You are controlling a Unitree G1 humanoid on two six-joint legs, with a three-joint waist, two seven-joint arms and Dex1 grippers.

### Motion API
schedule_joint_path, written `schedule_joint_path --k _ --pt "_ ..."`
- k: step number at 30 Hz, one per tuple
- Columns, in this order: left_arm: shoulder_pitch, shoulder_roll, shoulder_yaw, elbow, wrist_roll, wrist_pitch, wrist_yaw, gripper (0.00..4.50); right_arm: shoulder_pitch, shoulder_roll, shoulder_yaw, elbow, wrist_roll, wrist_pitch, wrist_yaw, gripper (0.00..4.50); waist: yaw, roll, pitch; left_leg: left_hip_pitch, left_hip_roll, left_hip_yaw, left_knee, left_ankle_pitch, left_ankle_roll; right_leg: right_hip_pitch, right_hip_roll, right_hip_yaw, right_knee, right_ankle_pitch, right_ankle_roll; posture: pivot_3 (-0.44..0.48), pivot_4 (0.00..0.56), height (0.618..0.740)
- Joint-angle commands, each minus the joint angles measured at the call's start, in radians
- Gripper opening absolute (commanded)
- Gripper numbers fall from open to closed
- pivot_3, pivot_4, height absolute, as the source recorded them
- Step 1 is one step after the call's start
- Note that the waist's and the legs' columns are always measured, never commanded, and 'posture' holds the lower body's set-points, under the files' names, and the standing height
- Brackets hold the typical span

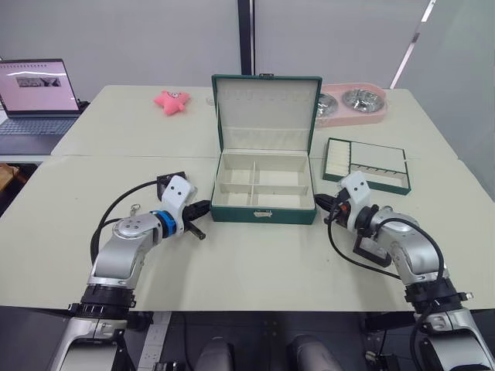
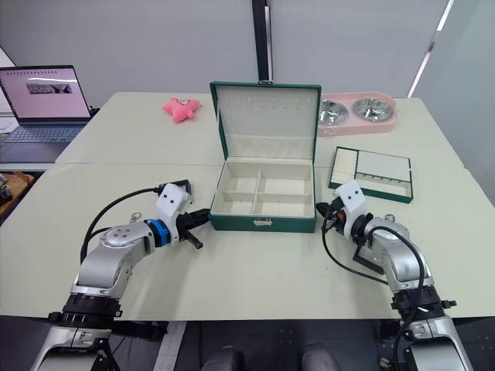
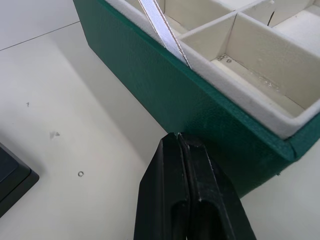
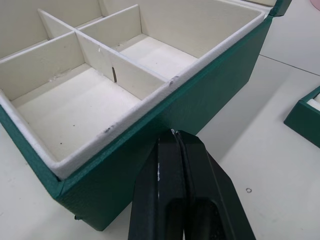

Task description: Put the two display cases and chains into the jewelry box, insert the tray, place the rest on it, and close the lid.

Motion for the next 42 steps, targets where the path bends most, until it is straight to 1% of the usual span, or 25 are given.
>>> schedule_joint_path --k 1,15,19,23,26,28,29,31,32,35,36,38,42 --pt "0.007 -0.011 -0.014 -0.060 -0.024 0.004 -0.028 0.00 -0.024 0.017 0.006 -0.019 0.004 -0.008 0.006 0.02 0.000 0.000 0.000 0.000 0.000 0.000 0.000 0.000 0.000 0.000 0.000 0.000 0.000 0.000 0.000 0.000 0.150 0.740" --pt "0.019 -0.009 -0.017 -0.065 -0.021 0.010 -0.035 0.00 -0.018 0.016 -0.004 -0.021 -0.001 -0.006 0.005 0.02 0.000 0.000 0.000 0.000 0.000 0.000 0.000 0.000 0.000 0.000 0.000 0.000 0.000 0.000 0.000 0.000 0.150 0.740" --pt "0.019 -0.001 0.003 -0.049 -0.016 -0.001 -0.025 0.00 -0.014 0.017 -0.016 -0.033 0.005 -0.010 0.000 0.02 0.000 0.000 0.000 0.000 0.000 0.000 0.000 0.000 0.000 0.000 0.000 0.000 0.000 0.000 0.000 0.000 0.150 0.740" --pt "0.020 0.025 0.070 -0.029 -0.045 0.003 -0.024 0.00 0.005 0.006 -0.075 -0.057 0.019 -0.024 -0.028 0.02 0.001 0.000 0.000 0.000 0.000 0.000 0.000 0.000 0.000 0.000 0.000 0.000 0.000 0.000 0.000 0.000 0.150 0.740" --pt "0.027 0.068 0.142 -0.026 -0.087 0.013 -0.044 0.00 0.047 -0.020 -0.174 -0.107 0.104 -0.008 -0.001 0.02 0.002 0.000 0.000 0.000 0.000 0.000 0.000 0.000 0.000 0.000 0.000 0.000 0.000 0.000 0.000 0.000 0.150 0.740" --pt "0.033 0.091 0.175 -0.028 -0.108 0.020 -0.050 0.00 0.076 -0.043 -0.214 -0.133 0.142 -0.002 0.028 0.02 0.003 0.000 0.000 -0.001 0.000 0.000 -0.001 0.000 0.000 0.000 0.000 -0.001 -0.001 0.000 0.000 0.000 0.150 0.740" --pt "0.042 0.103 0.196 -0.035 -0.121 0.027 -0.053 0.00 0.095 -0.063 -0.231 -0.146 0.159 0.010 0.044 0.20 0.003 0.000 0.000 -0.001 0.000 0.000 -0.001 0.000 0.000 0.000 0.000 -0.001 -0.001 0.000 0.000 0.000 0.150 0.740" --pt "0.091 0.148 0.263 -0.050 -0.149 0.036 -0.073 0.38 0.150 -0.138 -0.282 -0.150 0.175 0.005 0.096 0.58 0.004 0.000 0.000 -0.001 0.000 0.000 -0.001 0.000 0.000 0.001 -0.001 0.000 -0.002 0.000 0.000 0.000 0.150 0.740" --pt "0.118 0.179 0.299 -0.037 -0.154 0.032 -0.086 0.61 0.177 -0.178 -0.315 -0.149 0.191 0.005 0.128 0.84 0.003 0.000 0.000 -0.001 0.000 0.000 -0.001 0.000 0.000 0.001 -0.001 0.000 -0.003 0.000 0.000 0.000 0.150 0.740" --pt "0.181 0.244 0.377 0.009 -0.166 0.016 -0.113 1.55 0.237 -0.274 -0.378 -0.121 0.211 -0.012 0.198 1.61 0.002 0.000 0.001 0.000 0.000 0.000 -0.002 0.000 0.000 0.000 -0.001 0.000 -0.004 0.000 0.000 0.000 0.150 0.740" --pt "0.198 0.262 0.400 0.030 -0.168 0.005 -0.119 1.80 0.257 -0.305 -0.389 -0.098 0.199 -0.032 0.217 1.82 0.001 0.000 0.001 0.000 0.000 0.000 -0.002 0.000 0.000 0.000 0.000 0.000 -0.004 0.000 0.000 0.000 0.150 0.740" --pt "0.237 0.311 0.446 0.099 -0.152 -0.033 -0.137 2.48 0.296 -0.362 -0.418 -0.051 0.186 -0.065 0.263 2.41 0.002 0.000 0.001 0.000 0.000 0.000 -0.002 0.000 0.000 0.001 0.000 0.000 -0.004 0.000 0.000 0.000 0.150 0.740" --pt "0.281 0.393 0.506 0.234 -0.128 -0.124 -0.161 3.73 0.327 -0.419 -0.471 0.050 0.200 -0.111 0.327 3.54 0.001 0.000 0.001 0.001 0.000 0.000 -0.002 0.000 0.000 0.002 0.000 0.000 -0.004 0.000 0.000 0.000 0.150 0.740"
